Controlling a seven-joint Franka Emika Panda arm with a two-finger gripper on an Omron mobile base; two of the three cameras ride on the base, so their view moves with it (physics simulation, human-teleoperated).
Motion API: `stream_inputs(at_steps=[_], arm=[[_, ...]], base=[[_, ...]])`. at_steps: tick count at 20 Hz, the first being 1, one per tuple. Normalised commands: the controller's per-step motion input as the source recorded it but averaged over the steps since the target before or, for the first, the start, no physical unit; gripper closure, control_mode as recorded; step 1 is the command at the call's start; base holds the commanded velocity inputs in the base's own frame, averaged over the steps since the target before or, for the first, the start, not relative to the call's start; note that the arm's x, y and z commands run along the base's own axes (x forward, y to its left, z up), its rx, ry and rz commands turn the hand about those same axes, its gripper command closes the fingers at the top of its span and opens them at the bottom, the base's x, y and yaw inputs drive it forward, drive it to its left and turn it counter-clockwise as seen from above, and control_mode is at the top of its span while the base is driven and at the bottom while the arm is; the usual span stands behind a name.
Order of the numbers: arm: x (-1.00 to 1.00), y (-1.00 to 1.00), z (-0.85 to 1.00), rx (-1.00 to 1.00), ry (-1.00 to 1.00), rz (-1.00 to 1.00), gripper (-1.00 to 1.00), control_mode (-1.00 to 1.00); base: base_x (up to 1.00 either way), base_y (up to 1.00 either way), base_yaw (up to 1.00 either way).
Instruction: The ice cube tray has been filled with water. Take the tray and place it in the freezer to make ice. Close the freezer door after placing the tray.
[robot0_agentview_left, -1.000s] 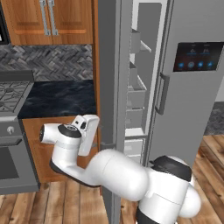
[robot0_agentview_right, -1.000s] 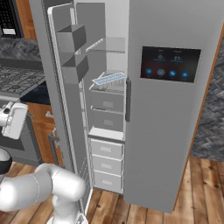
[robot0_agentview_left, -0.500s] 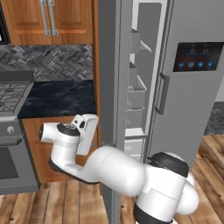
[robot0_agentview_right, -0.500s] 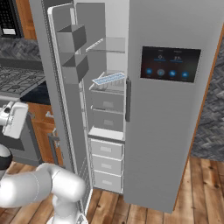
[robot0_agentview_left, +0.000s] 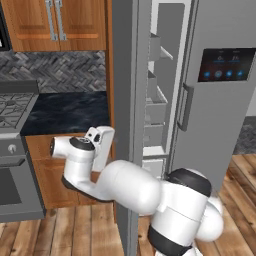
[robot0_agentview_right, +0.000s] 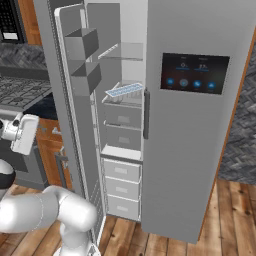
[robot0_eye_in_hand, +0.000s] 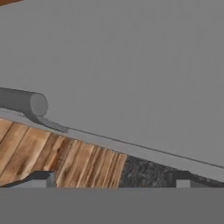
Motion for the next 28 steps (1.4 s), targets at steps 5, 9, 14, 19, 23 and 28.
stream_inputs(at_steps=[5, 9, 14, 19, 23, 28], arm=[[0.59, -0.01, 0.0, -0.03, 0.01, 0.0, -1.0, -1.0], [0.71, 0.0, 0.0, -0.04, 0.02, 0.0, -1.0, -1.0], [0.29, -0.11, 0.0, -0.03, 0.0, -0.02, -1.0, -1.0], [0.03, -0.42, 0.0, 0.0, 0.04, -0.11, -1.0, -1.0], [0.21, -0.45, 0.0, 0.0, 0.06, -0.15, -1.0, -1.0], [0.42, -0.49, 0.0, 0.0, 0.08, -0.13, -1.0, -1.0]], base=[[0.0, 0.0, 0.0], [0.0, 0.0, 0.0], [0.0, 0.0, 0.0], [0.0, 0.0, 0.0], [0.0, 0.0, 0.0], [0.0, 0.0, 0.0]])
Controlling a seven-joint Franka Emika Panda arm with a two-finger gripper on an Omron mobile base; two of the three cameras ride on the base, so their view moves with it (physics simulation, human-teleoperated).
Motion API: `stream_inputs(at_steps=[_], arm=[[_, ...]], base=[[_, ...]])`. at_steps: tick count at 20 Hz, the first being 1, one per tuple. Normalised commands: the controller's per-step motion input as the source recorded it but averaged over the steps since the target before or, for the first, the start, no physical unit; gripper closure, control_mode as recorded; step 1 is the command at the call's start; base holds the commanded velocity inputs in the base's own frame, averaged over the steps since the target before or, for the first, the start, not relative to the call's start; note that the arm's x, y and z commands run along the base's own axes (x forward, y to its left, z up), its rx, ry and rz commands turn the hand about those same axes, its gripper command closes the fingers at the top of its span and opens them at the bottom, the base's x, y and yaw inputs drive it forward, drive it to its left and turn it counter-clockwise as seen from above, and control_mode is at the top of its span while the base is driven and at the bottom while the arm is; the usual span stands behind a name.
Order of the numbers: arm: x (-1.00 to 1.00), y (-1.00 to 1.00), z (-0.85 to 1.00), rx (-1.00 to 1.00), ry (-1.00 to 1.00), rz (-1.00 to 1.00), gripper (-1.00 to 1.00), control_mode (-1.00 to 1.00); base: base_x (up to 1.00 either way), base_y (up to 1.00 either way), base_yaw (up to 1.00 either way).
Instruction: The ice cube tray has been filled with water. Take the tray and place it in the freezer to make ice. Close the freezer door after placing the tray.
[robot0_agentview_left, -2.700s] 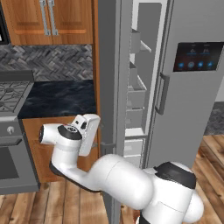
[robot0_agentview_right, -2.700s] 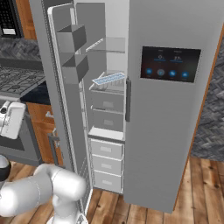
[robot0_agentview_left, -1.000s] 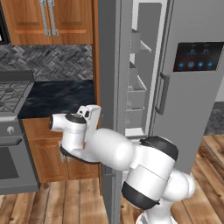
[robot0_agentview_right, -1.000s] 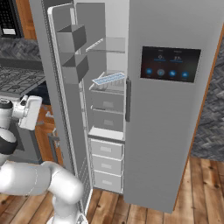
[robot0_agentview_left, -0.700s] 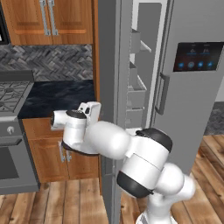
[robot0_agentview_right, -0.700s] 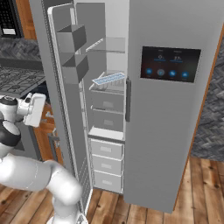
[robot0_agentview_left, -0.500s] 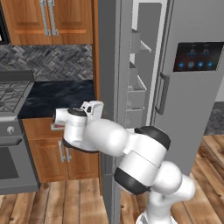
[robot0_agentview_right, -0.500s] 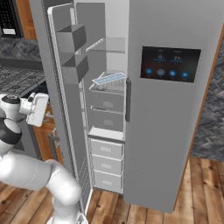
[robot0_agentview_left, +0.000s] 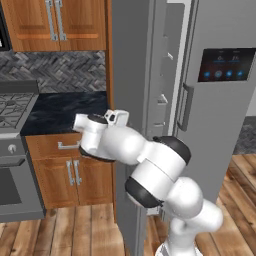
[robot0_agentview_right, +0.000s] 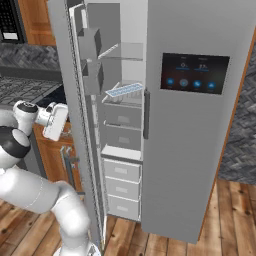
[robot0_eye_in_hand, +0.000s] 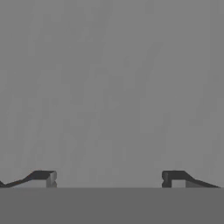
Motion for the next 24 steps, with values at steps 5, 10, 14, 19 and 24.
stream_inputs(at_steps=[5, 10, 14, 19, 24], arm=[[0.26, -0.73, 0.0, 0.0, 0.06, -0.08, -1.0, -1.0], [0.39, -0.8, 0.0, 0.0, 0.01, 0.0, -1.0, -1.0], [0.28, -0.9, 0.0, 0.0, -0.01, 0.05, -1.0, -1.0], [0.22, -1.0, 0.0, 0.0, -0.08, 0.17, -1.0, -1.0], [0.3, -0.99, 0.0, 0.02, -0.1, 0.26, -1.0, -1.0]], base=[[0.0, 0.0, 0.0], [0.0, 0.0, 0.0], [0.0, 0.0, 0.0], [0.0, 0.0, 0.0], [0.0, 0.0, 0.0]])
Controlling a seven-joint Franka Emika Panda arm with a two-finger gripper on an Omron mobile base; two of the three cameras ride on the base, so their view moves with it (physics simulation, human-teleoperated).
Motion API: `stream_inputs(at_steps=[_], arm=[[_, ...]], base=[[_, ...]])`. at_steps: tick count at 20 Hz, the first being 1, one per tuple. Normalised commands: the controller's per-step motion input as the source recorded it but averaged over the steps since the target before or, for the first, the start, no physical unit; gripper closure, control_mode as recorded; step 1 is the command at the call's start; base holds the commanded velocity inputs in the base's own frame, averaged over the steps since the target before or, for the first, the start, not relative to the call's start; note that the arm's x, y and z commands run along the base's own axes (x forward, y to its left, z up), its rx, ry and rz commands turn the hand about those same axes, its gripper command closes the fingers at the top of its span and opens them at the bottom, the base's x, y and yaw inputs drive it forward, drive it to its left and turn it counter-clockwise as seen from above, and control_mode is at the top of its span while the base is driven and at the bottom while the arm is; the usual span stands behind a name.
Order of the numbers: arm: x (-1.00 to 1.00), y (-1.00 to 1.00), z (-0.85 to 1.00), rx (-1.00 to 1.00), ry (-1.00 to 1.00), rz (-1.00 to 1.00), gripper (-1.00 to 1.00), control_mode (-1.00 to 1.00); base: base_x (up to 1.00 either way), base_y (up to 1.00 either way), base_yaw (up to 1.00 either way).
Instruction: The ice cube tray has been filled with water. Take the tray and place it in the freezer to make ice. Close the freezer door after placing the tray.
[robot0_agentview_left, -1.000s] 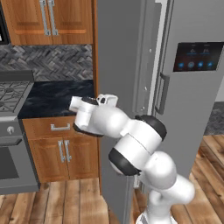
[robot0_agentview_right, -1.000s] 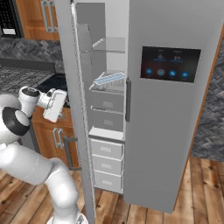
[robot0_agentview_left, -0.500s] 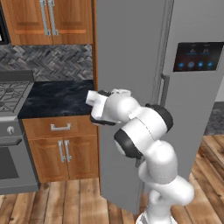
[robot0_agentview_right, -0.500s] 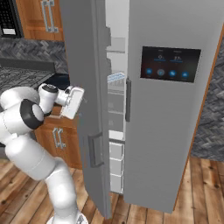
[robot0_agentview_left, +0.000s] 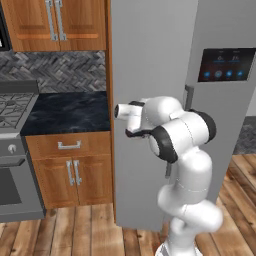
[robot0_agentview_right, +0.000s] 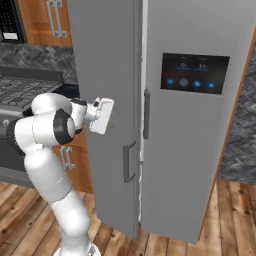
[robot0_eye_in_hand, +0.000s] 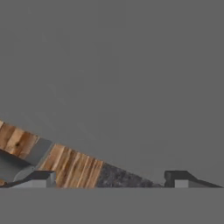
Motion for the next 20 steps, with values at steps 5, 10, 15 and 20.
stream_inputs(at_steps=[5, 10, 15, 20], arm=[[0.67, -0.8, 0.0, 0.03, -0.11, 0.33, -1.0, -1.0], [0.92, -0.75, 0.0, 0.08, -0.16, 0.41, -1.0, -1.0], [0.88, -1.0, 0.0, 0.15, -0.13, 0.48, -1.0, -1.0], [0.75, -0.99, 0.0, 0.2, -0.07, 0.49, -1.0, -1.0]], base=[[0.0, 0.0, 0.0], [0.0, 0.0, 0.0], [0.0, 0.0, 0.0], [0.0, 0.0, 0.0]])
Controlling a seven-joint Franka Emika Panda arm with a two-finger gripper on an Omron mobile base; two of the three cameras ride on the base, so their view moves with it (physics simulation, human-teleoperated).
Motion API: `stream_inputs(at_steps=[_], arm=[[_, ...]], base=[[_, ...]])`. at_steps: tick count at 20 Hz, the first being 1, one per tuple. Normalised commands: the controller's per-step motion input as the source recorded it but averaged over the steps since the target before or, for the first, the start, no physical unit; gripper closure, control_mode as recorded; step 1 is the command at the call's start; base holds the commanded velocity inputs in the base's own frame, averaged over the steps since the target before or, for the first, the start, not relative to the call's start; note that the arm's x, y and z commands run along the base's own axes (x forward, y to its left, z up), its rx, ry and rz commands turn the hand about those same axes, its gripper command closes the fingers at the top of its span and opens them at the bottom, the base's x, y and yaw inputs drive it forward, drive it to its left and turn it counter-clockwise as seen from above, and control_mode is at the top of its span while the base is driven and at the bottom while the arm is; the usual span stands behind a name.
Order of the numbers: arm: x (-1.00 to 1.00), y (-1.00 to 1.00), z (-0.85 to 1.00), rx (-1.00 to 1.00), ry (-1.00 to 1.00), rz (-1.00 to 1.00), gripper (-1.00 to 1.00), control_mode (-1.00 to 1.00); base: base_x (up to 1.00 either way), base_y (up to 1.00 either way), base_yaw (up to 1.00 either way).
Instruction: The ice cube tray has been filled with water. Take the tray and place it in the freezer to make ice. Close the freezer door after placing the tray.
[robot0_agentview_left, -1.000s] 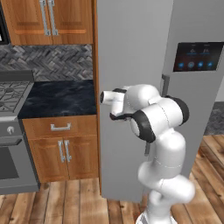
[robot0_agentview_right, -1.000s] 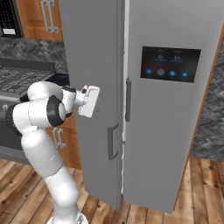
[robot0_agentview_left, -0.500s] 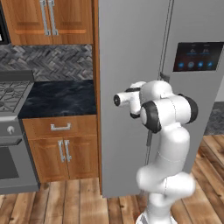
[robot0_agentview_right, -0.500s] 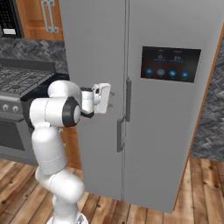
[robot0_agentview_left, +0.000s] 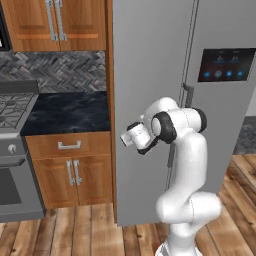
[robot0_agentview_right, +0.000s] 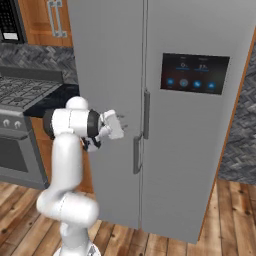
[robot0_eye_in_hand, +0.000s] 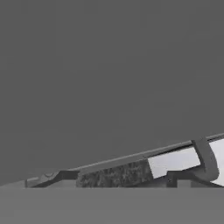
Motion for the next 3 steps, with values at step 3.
stream_inputs(at_steps=[3], arm=[[0.33, -0.99, 0.13, 0.24, -0.04, 0.5, -1.0, -1.0]], base=[[0.0, 0.0, 0.0]])
